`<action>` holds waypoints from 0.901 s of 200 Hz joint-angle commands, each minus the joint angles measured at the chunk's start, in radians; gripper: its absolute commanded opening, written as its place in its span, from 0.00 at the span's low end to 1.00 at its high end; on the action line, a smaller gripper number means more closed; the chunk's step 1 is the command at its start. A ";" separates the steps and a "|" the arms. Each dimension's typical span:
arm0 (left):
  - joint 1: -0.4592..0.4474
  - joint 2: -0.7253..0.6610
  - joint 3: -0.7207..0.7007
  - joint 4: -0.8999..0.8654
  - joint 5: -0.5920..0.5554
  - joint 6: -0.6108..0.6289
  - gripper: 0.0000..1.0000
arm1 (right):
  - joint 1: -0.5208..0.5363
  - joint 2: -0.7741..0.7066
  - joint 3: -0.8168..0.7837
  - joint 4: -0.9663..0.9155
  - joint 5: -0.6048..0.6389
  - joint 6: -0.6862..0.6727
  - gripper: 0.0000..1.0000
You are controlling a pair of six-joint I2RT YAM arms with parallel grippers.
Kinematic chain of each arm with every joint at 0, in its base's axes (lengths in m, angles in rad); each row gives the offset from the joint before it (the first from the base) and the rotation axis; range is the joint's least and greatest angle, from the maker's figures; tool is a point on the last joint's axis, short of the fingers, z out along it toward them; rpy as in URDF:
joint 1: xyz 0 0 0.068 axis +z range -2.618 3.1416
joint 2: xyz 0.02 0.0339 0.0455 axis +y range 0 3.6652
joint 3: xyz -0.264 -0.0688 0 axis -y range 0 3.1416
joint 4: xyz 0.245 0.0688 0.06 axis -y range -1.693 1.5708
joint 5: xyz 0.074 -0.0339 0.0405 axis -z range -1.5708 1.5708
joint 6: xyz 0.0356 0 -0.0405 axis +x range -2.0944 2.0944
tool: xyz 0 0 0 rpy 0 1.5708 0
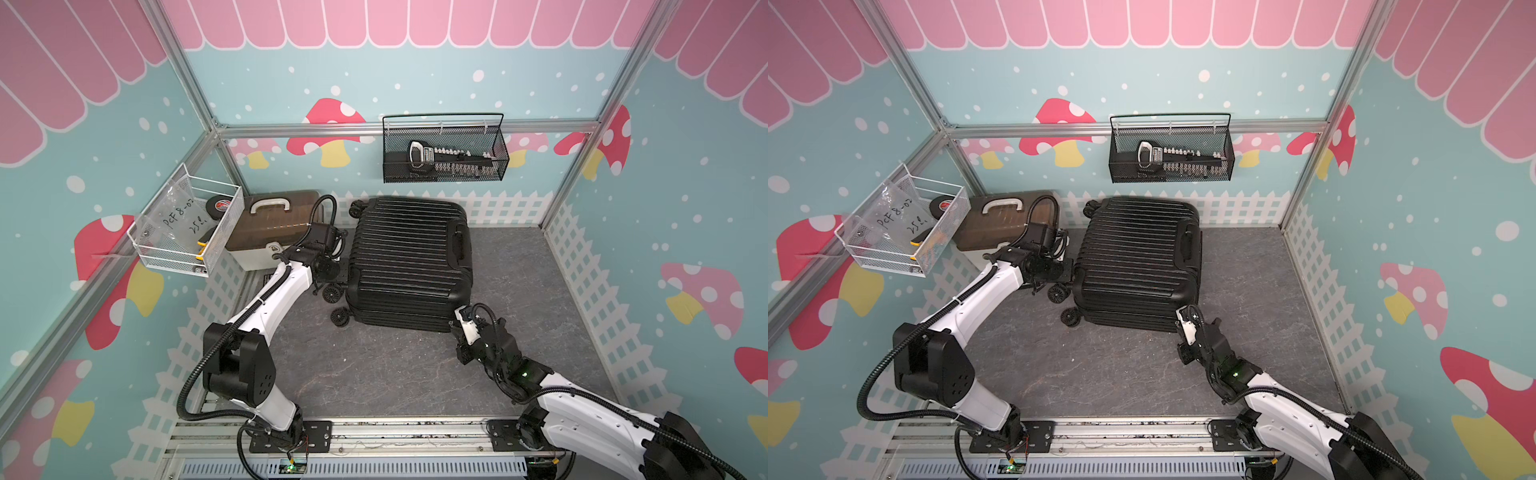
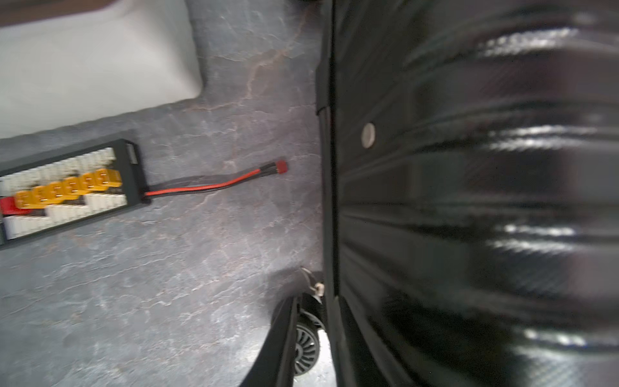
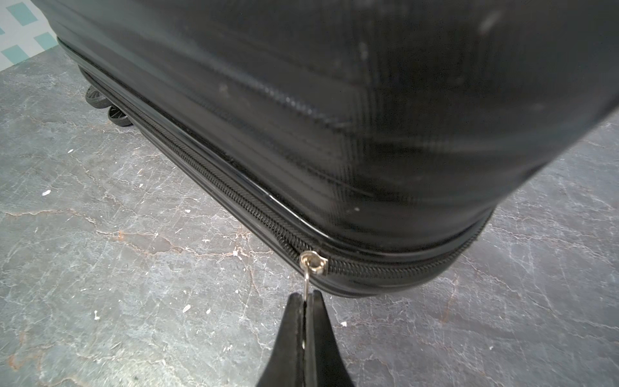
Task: Close the suitcase zippers
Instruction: Zip the zipper on the suitcase.
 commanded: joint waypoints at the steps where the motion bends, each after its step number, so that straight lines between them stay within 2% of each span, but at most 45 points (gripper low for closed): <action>1: 0.001 0.021 0.049 -0.075 0.109 0.027 0.18 | 0.009 0.008 0.008 -0.017 -0.016 -0.014 0.00; 55: -0.067 -0.013 0.024 -0.134 0.262 0.063 0.18 | 0.009 0.034 0.021 0.021 -0.104 -0.066 0.00; 114: -0.182 -0.047 -0.020 -0.102 0.303 -0.036 0.18 | 0.012 0.099 0.050 0.087 -0.178 -0.085 0.00; 180: -0.345 -0.056 -0.053 -0.004 0.361 -0.108 0.18 | 0.013 0.130 0.075 0.104 -0.172 -0.095 0.00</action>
